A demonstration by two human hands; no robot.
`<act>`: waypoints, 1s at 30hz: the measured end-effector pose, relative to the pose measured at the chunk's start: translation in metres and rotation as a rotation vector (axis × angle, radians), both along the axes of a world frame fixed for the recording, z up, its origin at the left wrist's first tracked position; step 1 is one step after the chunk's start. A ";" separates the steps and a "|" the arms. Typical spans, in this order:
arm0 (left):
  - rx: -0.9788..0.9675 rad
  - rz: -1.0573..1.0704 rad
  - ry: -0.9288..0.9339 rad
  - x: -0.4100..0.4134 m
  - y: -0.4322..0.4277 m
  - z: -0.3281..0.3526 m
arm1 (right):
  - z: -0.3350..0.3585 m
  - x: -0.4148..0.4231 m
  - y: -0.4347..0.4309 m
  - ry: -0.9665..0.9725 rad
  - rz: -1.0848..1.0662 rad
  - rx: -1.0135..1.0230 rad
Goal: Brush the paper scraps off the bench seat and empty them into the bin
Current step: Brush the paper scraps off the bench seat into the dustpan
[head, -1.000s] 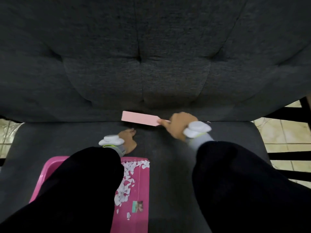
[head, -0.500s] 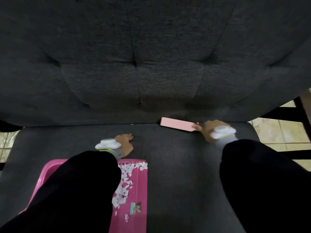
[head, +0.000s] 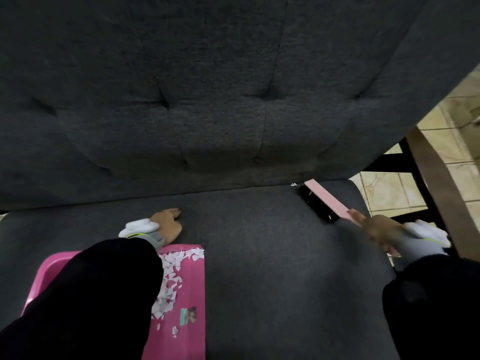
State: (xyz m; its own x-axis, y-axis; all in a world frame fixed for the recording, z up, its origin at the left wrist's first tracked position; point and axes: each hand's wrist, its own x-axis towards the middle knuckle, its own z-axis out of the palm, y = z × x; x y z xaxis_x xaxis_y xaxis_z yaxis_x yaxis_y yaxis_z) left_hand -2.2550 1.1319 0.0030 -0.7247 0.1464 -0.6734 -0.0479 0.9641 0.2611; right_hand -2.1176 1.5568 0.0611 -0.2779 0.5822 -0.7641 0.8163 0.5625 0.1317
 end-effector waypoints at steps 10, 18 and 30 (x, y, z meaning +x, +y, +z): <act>0.073 0.025 0.093 0.006 0.006 0.011 | 0.008 -0.003 0.000 0.106 -0.109 0.088; 0.149 -0.011 0.095 0.017 0.035 0.011 | -0.018 0.023 -0.061 0.117 0.108 0.059; 0.174 -0.059 0.069 0.007 0.078 0.002 | -0.020 -0.007 -0.048 0.149 0.237 0.213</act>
